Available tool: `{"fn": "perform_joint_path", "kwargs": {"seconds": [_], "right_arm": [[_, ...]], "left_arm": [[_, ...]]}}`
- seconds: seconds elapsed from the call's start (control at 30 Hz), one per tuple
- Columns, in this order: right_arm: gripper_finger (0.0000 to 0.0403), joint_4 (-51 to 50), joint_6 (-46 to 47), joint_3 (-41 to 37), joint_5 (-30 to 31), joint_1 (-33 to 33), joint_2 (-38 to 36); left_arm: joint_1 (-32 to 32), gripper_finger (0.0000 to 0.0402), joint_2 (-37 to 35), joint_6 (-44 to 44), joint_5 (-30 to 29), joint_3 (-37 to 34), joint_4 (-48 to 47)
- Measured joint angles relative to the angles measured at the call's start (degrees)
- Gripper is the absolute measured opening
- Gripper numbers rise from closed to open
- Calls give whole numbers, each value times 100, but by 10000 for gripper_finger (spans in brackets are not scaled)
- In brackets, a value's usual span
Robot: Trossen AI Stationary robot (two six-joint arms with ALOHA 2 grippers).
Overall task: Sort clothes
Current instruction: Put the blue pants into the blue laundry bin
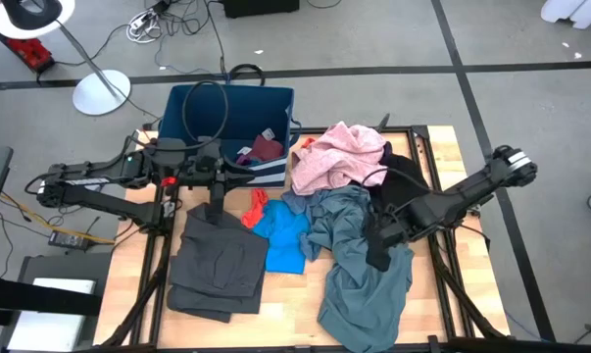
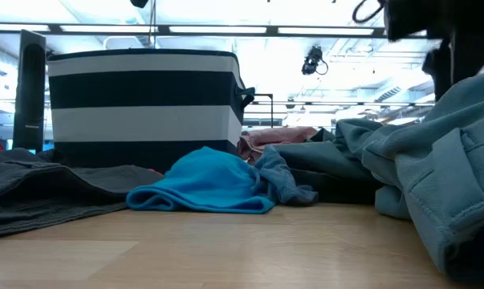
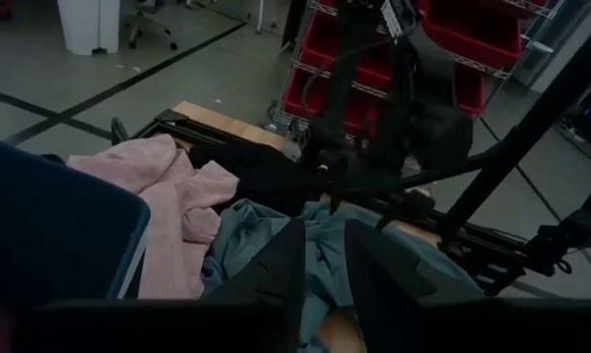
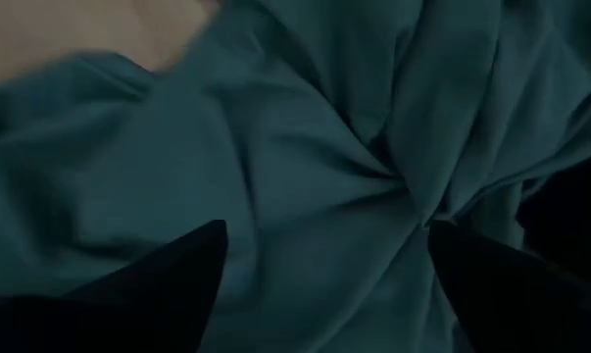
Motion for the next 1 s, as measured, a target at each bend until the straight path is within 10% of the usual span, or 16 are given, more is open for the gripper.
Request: {"fn": "perform_joint_path", "kwargs": {"seconds": [0.7, 1.0], "right_arm": [[350, 1843, 153, -902, -660, -25, 1807], [246, 1630, 407, -967, -426, -42, 1265]], "left_arm": [[0, 80, 0, -119, -1, 1, 497], [0, 80, 0, -118, 31, 2, 744]]}}
